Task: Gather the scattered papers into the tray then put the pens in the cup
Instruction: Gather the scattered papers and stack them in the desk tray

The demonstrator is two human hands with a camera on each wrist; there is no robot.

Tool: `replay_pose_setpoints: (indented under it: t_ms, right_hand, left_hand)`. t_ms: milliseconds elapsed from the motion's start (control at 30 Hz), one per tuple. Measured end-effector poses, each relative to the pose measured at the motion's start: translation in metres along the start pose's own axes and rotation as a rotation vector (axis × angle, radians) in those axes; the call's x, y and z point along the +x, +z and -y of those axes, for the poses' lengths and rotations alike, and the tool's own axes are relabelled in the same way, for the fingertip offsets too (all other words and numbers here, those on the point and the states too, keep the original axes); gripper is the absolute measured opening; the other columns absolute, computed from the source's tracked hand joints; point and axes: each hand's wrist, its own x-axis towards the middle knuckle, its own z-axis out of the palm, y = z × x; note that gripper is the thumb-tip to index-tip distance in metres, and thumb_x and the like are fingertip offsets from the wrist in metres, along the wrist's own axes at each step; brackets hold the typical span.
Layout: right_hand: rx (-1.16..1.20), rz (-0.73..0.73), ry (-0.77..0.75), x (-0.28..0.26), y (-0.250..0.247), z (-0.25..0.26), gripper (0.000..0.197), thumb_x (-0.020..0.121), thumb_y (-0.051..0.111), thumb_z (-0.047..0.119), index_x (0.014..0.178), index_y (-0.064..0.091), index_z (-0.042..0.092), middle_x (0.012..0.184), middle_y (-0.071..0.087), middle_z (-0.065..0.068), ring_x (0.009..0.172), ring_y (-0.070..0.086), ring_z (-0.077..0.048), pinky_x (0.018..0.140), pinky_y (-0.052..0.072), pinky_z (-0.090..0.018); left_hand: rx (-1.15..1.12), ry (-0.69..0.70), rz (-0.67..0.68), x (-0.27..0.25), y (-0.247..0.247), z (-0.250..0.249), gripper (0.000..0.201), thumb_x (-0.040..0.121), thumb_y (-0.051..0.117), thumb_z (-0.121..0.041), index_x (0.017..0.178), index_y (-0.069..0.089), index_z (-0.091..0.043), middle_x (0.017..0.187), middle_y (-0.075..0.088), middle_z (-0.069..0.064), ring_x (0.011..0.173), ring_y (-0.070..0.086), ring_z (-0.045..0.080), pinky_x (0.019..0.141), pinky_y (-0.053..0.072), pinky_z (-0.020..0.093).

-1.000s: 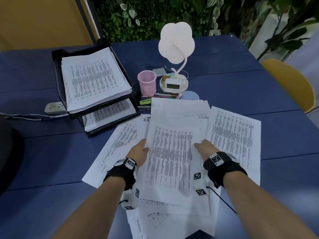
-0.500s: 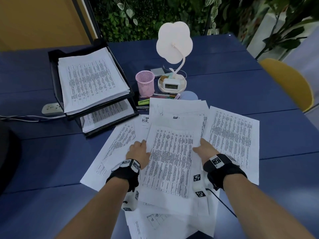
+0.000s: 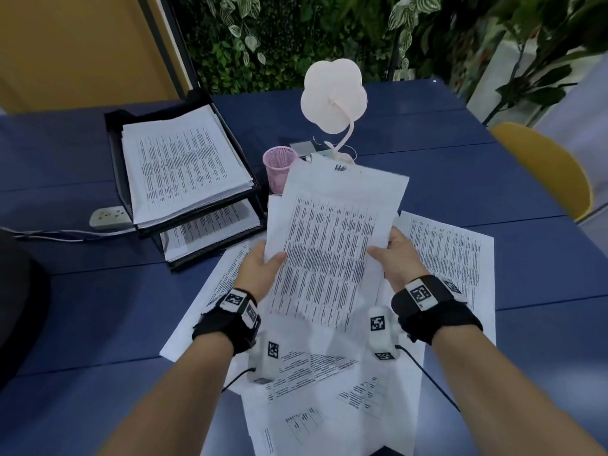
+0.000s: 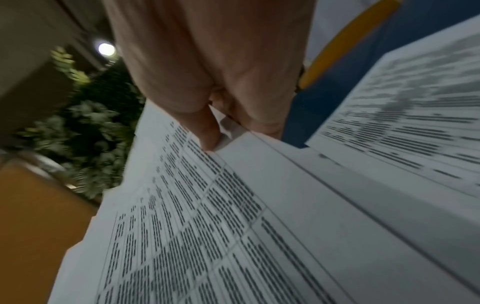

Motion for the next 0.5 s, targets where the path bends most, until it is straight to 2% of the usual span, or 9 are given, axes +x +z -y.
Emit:
replay_pose_setpoints:
  t_ms: [100, 167, 200, 267, 300, 400, 500]
  right_hand:
    - [0.031, -0.075, -0.180, -0.007, 0.007, 0.028, 0.033, 0.089, 0.053, -0.004, 0.097, 0.057, 0.028, 0.108, 0.067, 0.000, 0.100, 0.063, -0.016, 0.092, 0.051, -0.035]
    - [0.042, -0.115, -0.316, -0.014, 0.012, 0.050, 0.032, 0.090, 0.051, -0.004, 0.098, 0.056, 0.026, 0.106, 0.065, 0.001, 0.097, 0.062, -0.013, 0.090, 0.050, -0.028]
    - [0.055, -0.125, -0.381, -0.018, 0.014, 0.059, 0.033, 0.090, 0.051, -0.004, 0.097, 0.056, 0.027, 0.103, 0.065, 0.003, 0.095, 0.061, -0.012, 0.088, 0.050, -0.026]
    - [0.066, -0.147, -0.460, -0.023, 0.018, 0.072, 0.037, 0.088, 0.051, -0.004, 0.093, 0.055, 0.032, 0.097, 0.066, 0.006, 0.090, 0.061, -0.012, 0.082, 0.050, -0.025]
    - [0.068, -0.154, -0.475, -0.023, 0.019, 0.074, 0.036, 0.088, 0.052, -0.004, 0.092, 0.055, 0.032, 0.096, 0.066, 0.005, 0.087, 0.061, -0.012, 0.079, 0.051, -0.026]
    - [0.097, -0.152, -0.451, -0.024, 0.021, 0.071, 0.033, 0.085, 0.053, -0.006, 0.098, 0.052, 0.024, 0.095, 0.066, 0.003, 0.083, 0.062, -0.010, 0.074, 0.051, -0.023]
    - [0.141, -0.154, -0.402, -0.025, 0.019, 0.063, 0.034, 0.085, 0.053, -0.007, 0.109, 0.049, 0.017, 0.100, 0.064, 0.003, 0.088, 0.062, -0.009, 0.075, 0.050, -0.019]
  left_hand:
    - [0.080, 0.135, -0.095, -0.004, -0.009, -0.034, 0.032, 0.094, 0.055, -0.026, 0.125, 0.055, -0.015, 0.114, 0.063, -0.002, 0.103, 0.061, 0.013, 0.089, 0.046, 0.029]
    - [0.095, 0.193, -0.177, -0.008, -0.013, -0.056, 0.035, 0.097, 0.050, -0.026, 0.127, 0.053, -0.007, 0.112, 0.056, -0.003, 0.093, 0.054, 0.002, 0.081, 0.037, 0.021]
    - [0.097, 0.209, -0.213, -0.010, -0.014, -0.063, 0.039, 0.099, 0.047, -0.027, 0.130, 0.050, -0.003, 0.116, 0.053, -0.001, 0.096, 0.049, 0.001, 0.083, 0.034, 0.019]
    - [0.065, 0.251, -0.238, -0.013, -0.016, -0.073, 0.042, 0.100, 0.045, -0.027, 0.135, 0.045, -0.005, 0.126, 0.052, -0.001, 0.115, 0.048, 0.008, 0.094, 0.034, 0.020]
    - [0.043, 0.279, -0.249, -0.012, -0.017, -0.074, 0.039, 0.099, 0.046, -0.027, 0.134, 0.046, -0.008, 0.126, 0.054, -0.002, 0.118, 0.050, 0.012, 0.098, 0.037, 0.021]
    - [-0.060, 0.290, -0.232, -0.011, -0.020, -0.071, 0.030, 0.097, 0.049, -0.016, 0.127, 0.046, -0.014, 0.119, 0.059, -0.003, 0.113, 0.056, 0.013, 0.093, 0.044, 0.022]
    - [-0.121, 0.280, -0.189, -0.011, -0.024, -0.070, 0.037, 0.096, 0.051, -0.014, 0.132, 0.042, -0.019, 0.122, 0.059, -0.002, 0.111, 0.057, 0.012, 0.095, 0.044, 0.028]
